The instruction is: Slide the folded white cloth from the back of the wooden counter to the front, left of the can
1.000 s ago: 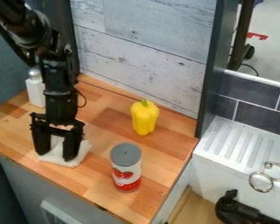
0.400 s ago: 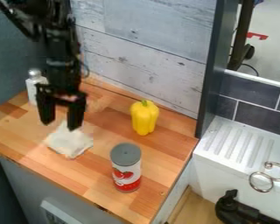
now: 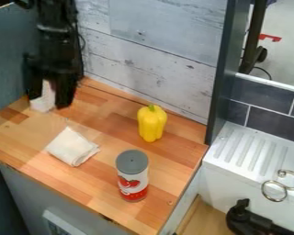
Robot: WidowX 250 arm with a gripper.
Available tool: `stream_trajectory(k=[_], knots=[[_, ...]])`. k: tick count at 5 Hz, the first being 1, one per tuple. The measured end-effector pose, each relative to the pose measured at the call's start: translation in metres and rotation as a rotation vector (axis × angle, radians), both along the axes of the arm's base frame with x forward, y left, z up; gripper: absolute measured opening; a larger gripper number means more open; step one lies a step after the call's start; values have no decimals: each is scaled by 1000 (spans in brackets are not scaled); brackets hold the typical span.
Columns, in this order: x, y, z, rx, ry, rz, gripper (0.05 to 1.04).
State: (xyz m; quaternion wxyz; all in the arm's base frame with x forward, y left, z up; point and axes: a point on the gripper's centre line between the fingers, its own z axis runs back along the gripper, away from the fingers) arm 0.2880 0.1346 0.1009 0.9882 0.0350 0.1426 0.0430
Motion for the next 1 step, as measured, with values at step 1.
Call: stream_trajectory(k=[1], knots=[[-4,10,19,11,17,-45,1001]])
